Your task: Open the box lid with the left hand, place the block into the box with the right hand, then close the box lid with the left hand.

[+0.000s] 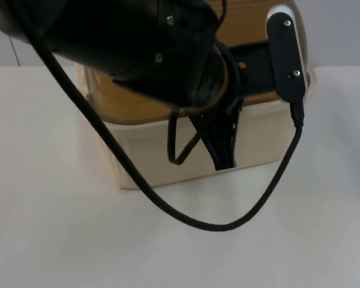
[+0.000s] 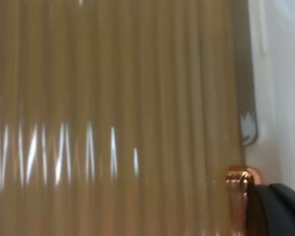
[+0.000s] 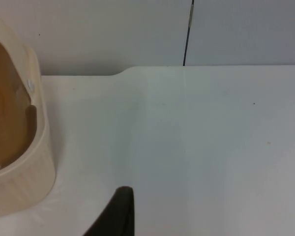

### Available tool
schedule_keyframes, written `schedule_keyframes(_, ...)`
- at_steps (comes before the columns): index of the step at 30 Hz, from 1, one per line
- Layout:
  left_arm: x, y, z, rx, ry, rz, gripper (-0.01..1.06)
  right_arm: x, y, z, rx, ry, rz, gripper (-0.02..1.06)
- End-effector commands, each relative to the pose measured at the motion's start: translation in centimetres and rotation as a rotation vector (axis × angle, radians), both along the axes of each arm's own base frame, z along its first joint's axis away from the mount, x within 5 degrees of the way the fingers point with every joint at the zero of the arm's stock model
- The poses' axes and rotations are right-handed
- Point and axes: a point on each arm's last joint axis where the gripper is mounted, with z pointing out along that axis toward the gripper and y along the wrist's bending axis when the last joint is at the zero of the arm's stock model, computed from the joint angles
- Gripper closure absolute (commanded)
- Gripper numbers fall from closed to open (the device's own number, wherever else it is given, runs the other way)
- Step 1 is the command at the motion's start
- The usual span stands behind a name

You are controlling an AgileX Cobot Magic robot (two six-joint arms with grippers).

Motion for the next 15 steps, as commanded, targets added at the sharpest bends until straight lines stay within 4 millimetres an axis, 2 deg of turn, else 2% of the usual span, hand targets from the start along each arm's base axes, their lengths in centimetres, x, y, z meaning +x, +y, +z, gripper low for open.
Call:
schedule_keyframes(1,-0.20,-0.13,-0.14,0.007,0.002,-0.006,1.05,-0.04,0.01,0.21,-0.009,-0.008,0.005,0.00)
schedule_keyframes(10,-0.60,-0.39,-0.34,0.021,0.028,-0.042,1.05,-0.06,-0.01,0.16,-0.010,-0.003,0.003,0.00)
schedule_keyframes(15,-0.05,0.11,-0.53,0.027,0.030,-0.026,1.05,-0.06,-0.01,0.16,-0.010,-0.003,0.003,0.00)
